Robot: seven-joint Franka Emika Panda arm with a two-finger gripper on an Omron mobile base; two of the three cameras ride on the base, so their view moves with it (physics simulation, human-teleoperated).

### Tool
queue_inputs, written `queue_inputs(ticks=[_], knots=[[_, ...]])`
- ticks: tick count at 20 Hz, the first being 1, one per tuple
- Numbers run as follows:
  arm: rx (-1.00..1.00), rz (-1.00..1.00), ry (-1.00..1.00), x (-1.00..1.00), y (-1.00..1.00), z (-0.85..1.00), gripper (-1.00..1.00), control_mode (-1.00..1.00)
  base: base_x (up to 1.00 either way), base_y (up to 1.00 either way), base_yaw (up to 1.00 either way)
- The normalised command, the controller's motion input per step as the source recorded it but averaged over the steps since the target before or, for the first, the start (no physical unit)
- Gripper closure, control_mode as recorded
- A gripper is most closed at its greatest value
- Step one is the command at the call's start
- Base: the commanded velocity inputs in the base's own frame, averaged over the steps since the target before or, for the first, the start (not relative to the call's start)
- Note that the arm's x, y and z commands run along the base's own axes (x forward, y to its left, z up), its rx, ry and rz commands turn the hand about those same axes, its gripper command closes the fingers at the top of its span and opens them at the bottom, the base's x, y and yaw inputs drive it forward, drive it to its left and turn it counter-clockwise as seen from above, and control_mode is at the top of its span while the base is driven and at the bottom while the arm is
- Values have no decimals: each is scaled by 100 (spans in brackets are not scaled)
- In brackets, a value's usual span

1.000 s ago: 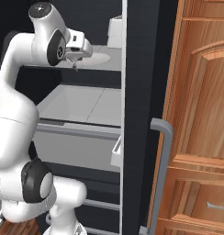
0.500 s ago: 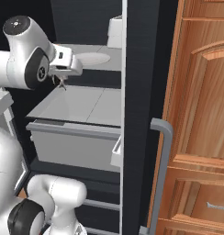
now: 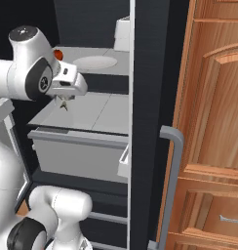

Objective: Retrieve the fish from the fridge and place it on the cutting board.

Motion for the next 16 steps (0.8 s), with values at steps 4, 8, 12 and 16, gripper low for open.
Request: queue_inputs(ticks=[4,8,12,16], knots=[[0,0,17,-2,0,-19,100,-100,0,0,0],[0,0,11,-48,-2,-1,100,-100,0,0,0],[-2,-2,0,-83,-6,0,100,-100,0,0,0],[-2,-1,0,-72,-3,-3,100,-100,0,0,0]])
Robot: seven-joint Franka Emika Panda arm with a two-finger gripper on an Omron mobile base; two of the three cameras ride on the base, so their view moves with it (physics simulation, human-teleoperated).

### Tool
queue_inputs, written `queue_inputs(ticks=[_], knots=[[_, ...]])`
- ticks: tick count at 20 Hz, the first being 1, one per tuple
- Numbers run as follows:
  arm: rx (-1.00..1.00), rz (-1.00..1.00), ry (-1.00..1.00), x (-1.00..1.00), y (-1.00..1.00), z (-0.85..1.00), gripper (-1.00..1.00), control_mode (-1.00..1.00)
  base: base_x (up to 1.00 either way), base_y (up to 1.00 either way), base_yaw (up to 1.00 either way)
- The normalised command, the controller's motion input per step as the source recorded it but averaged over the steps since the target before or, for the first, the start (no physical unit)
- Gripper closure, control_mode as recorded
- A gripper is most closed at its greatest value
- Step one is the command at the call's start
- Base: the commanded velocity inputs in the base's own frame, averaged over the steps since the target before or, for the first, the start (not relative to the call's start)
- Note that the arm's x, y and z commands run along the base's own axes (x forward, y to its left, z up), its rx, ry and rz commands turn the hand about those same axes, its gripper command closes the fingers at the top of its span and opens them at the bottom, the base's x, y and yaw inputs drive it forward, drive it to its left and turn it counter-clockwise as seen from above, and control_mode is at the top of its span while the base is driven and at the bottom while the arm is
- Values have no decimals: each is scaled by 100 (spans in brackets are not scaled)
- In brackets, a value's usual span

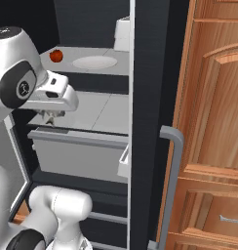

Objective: Retrieve the fish from the fridge and place it on the cutting board.

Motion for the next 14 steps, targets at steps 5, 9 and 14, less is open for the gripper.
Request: queue_inputs(ticks=[5,9,14], knots=[[-1,-1,0,-57,-1,-17,100,-100,0,0,0],[0,-2,1,-8,0,-38,100,-100,0,0,0],[0,0,4,0,0,-34,100,-100,0,0,0]])
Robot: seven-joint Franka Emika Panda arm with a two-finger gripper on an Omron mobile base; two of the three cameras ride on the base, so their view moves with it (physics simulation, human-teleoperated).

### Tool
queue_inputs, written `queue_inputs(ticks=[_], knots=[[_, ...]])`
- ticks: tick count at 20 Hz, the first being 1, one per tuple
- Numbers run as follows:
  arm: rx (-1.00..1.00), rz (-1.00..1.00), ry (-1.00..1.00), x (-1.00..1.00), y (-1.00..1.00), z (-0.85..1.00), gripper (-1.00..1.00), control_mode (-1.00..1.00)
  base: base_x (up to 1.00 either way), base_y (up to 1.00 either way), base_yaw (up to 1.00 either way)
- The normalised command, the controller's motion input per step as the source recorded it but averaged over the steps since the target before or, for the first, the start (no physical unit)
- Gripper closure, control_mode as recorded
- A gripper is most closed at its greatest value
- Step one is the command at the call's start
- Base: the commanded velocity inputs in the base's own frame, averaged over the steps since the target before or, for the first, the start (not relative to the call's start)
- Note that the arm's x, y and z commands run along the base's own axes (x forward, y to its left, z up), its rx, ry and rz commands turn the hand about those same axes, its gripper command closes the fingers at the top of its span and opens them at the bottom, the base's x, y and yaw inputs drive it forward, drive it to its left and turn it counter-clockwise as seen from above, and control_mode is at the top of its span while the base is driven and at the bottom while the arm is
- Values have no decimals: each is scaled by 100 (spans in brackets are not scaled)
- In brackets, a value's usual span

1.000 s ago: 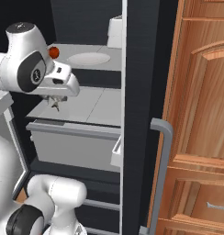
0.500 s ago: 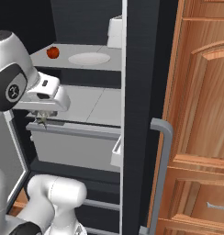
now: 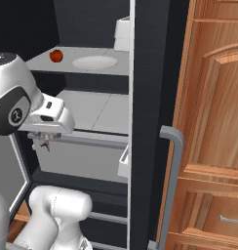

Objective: Retrieve the fish from the fridge and place it on the cutting board.

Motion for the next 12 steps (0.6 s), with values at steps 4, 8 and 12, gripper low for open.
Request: queue_inputs(ticks=[4,8,12], knots=[[0,0,1,0,0,-36,100,-100,0,0,0],[0,0,0,0,0,0,100,-100,0,0,0],[0,0,0,0,0,0,100,-100,0,0,0]])
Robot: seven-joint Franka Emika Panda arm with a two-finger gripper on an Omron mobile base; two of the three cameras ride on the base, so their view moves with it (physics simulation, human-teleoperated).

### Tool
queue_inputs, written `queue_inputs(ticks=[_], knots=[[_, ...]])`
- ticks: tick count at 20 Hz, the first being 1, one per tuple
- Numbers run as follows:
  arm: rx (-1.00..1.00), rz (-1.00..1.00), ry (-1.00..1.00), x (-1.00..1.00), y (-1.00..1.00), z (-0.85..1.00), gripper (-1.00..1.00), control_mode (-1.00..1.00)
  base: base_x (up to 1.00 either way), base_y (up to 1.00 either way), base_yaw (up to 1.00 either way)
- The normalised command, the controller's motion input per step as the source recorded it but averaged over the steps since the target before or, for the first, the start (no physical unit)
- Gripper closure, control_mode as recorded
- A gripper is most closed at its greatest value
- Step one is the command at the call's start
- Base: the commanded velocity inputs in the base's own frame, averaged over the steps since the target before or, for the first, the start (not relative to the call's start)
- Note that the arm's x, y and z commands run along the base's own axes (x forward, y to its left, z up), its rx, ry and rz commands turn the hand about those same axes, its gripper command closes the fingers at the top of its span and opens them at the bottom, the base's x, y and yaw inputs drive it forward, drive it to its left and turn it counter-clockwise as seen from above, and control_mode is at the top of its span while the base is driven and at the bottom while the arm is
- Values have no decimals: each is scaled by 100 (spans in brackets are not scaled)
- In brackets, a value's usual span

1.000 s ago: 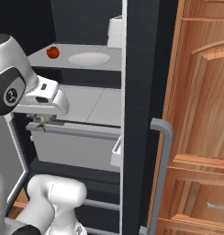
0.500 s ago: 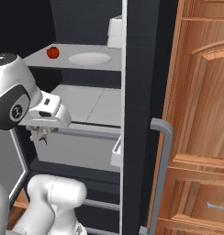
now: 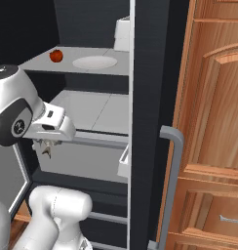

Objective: Retrieve the fish from the fridge and place it on the cutting board.

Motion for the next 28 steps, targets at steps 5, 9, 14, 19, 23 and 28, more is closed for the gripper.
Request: queue_inputs(ticks=[5,9,14,19,23,28], knots=[[0,0,0,-5,0,0,100,100,-10,0,0],[0,0,0,0,0,0,100,100,-45,0,-1],[0,0,0,0,0,0,100,100,-55,0,-2],[0,0,0,0,0,0,100,100,-56,0,0],[0,0,0,0,0,0,100,100,-53,0,0],[0,0,0,0,0,0,100,100,-48,0,0]])
